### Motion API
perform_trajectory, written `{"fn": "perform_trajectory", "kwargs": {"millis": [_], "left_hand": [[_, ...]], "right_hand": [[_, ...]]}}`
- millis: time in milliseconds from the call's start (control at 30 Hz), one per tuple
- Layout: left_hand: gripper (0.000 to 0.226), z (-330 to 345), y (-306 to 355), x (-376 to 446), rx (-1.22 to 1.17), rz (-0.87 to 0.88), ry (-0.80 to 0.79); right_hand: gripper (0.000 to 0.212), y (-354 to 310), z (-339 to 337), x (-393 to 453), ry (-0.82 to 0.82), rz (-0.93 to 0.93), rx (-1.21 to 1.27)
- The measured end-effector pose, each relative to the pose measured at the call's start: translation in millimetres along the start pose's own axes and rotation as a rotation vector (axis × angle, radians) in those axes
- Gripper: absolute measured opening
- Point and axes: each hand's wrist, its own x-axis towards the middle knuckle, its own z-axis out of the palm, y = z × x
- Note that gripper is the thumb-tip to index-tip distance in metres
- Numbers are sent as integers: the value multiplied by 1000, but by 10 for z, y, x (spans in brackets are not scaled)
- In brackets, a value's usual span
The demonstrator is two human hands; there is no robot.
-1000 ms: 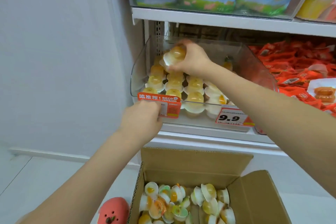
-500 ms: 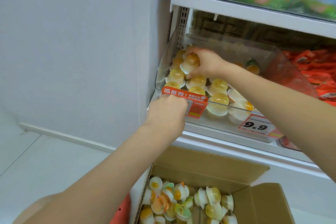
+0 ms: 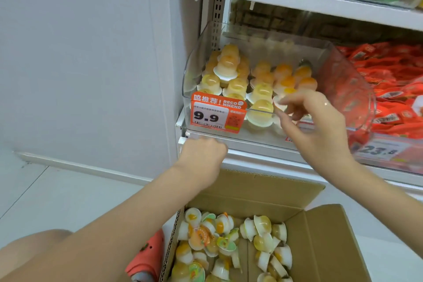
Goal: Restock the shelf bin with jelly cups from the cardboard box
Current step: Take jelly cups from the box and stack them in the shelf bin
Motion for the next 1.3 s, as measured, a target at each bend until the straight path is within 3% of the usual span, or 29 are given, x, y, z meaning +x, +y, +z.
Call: {"fn": "perform_trajectory", "kwargs": {"millis": [100, 300, 400, 567, 767, 867, 967, 1067, 1200, 1300], "left_hand": [[18, 292, 188, -135, 21, 73, -112], [26, 1097, 479, -323, -41, 138, -365], [27, 1585, 630, -399, -137, 71, -494], [27, 2274, 798, -447, -409, -119, -693], [27, 2879, 1083, -284, -708, -402, -619], [36, 3106, 1221, -221, -765, -514, -537], [65, 3175, 1353, -190, -732, -596, -511], [75, 3229, 1448, -179, -714, -687, -492], [74, 3306, 1442, -168, -788, -745, -449], [71, 3364, 1406, -207, -829, -705, -423]], "right_hand": [[9, 109, 14, -754, -198, 17, -44], [21, 536, 473, -1815, -988, 235, -240], [26, 789, 677, -2271, -1157, 465, -249], [31, 1021, 858, -2737, -1200, 721, -191], [42, 1130, 1182, -3022, -1228, 725, -234], [45, 1173, 1313, -3048, -1020, 799, -225], [43, 1254, 1419, -3006, -820, 797, -285], [50, 1377, 1537, -2979, -765, 809, -269], [59, 1492, 1653, -3002, -838, 945, -50], [49, 1481, 1708, -2973, -715, 1035, -4]]}}
